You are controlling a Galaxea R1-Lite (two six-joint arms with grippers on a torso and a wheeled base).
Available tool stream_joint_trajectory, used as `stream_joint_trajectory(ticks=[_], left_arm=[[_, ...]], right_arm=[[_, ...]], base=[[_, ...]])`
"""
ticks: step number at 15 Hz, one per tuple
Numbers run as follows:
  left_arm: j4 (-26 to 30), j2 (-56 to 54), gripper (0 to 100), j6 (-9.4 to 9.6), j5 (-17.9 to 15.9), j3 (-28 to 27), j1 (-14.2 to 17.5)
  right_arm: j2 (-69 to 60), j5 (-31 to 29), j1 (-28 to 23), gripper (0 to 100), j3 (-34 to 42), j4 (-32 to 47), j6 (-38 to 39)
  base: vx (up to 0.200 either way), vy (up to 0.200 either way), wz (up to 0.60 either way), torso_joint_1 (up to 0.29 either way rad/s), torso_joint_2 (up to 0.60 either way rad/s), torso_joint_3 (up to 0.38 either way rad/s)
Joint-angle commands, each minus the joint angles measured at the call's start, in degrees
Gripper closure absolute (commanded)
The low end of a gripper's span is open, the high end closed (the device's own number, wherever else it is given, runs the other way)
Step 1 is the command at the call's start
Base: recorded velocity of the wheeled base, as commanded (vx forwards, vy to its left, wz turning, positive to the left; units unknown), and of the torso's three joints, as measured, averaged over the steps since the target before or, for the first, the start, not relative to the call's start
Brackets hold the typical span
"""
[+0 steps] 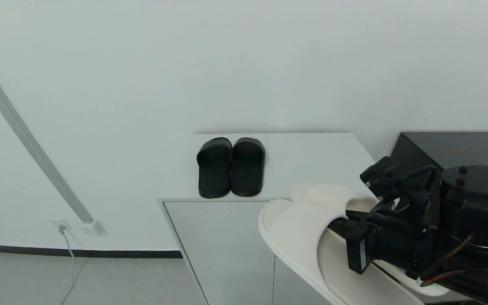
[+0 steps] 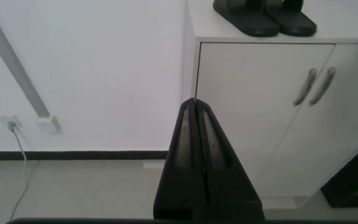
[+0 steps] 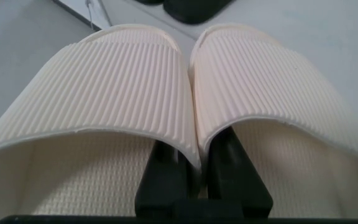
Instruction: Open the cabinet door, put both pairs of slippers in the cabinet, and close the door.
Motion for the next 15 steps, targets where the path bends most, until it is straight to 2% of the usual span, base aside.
stream_joint_trajectory(ticks=[1,2,15], left_arm=[[-0.01,0.09,100,-0.02,0.01,-0.01,0.0],[-0.01,0.09,100,-0.02,0.01,0.07,0.0],[-0.01,0.09,100,-0.02,0.01,-0.01,0.0]], right_arm=[[0.21,0.03,-0.06,100,0.44,-0.53,-0.02],[0.3,0.03,-0.06,100,0.7,-0.53,-0.02],[1.18,1.17,-0.06,100,1.05,-0.62,-0.11]], base=[[-0.2,0.0,0.0,0.002,0.0,-0.002],[-0.2,0.0,0.0,0.002,0.0,0.002],[0.0,0.0,0.0,0.0,0.0,0.0]])
